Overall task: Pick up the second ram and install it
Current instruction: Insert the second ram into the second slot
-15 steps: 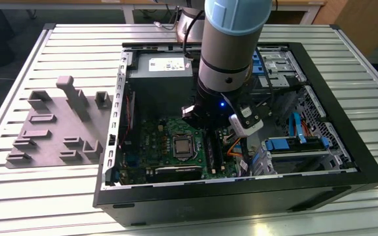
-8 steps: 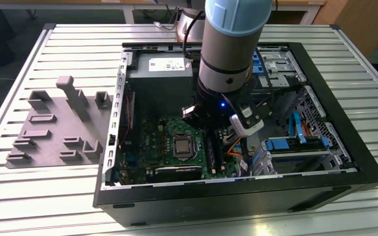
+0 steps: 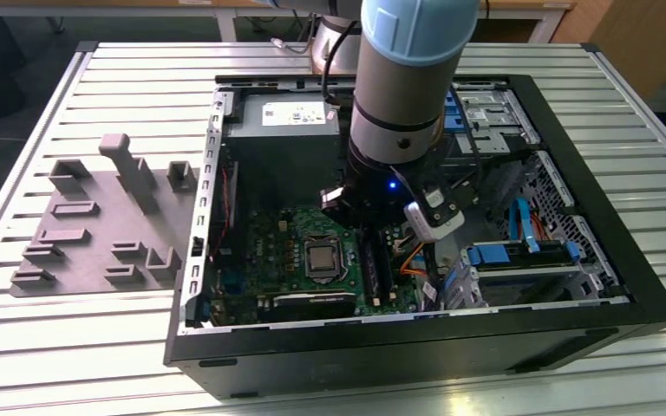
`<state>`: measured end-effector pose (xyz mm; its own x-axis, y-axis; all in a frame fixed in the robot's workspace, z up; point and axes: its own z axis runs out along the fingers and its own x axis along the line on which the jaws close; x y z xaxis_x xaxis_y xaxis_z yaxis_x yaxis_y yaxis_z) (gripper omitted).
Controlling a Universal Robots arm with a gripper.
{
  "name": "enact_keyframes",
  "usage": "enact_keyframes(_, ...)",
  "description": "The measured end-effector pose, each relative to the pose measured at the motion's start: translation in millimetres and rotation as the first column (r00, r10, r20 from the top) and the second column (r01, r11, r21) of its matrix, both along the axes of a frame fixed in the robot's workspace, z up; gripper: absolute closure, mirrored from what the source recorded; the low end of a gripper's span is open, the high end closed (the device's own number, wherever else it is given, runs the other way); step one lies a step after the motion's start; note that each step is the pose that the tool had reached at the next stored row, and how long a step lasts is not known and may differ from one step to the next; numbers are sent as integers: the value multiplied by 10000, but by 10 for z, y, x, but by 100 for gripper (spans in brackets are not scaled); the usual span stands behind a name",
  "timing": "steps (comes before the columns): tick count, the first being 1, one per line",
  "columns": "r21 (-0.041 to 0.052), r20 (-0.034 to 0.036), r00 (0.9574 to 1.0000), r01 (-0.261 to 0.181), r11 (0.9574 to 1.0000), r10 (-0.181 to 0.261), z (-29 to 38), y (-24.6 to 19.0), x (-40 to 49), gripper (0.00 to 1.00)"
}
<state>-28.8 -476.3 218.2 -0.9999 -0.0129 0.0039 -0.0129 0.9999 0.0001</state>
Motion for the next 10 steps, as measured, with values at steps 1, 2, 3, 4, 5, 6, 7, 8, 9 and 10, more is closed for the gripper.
enact_keyframes(1, 2, 0, 10000, -1, 10000, 1, 0, 1, 0, 86)
enact_keyframes(2, 9, 0, 10000, -1, 10000, 1, -1, 1, 0, 86)
enact_keyframes(3, 21, 0, 10000, -1, 10000, 1, -2, 2, 0, 86)
enact_keyframes(4, 32, 0, 10000, -1, 10000, 1, -2, 3, 0, 86)
enact_keyframes(5, 39, 0, 10000, 0, 10000, 0, -4, 3, 0, 86)
enact_keyframes(6, 51, 0, 10000, 1, 10000, -1, -8, 3, -1, 86)
enact_keyframes(7, 51, 0, 10000, 1, 10000, -1, -10, 3, -1, 86)
enact_keyframes(8, 48, -1, 10000, 0, 10000, 0, -13, 2, 0, 86)
enact_keyframes(9, 46, -2, 10000, 0, 10000, 0, -15, 1, -1, 86)
enact_keyframes(10, 45, -3, 10000, 0, 10000, 0, -18, 1, 0, 86)
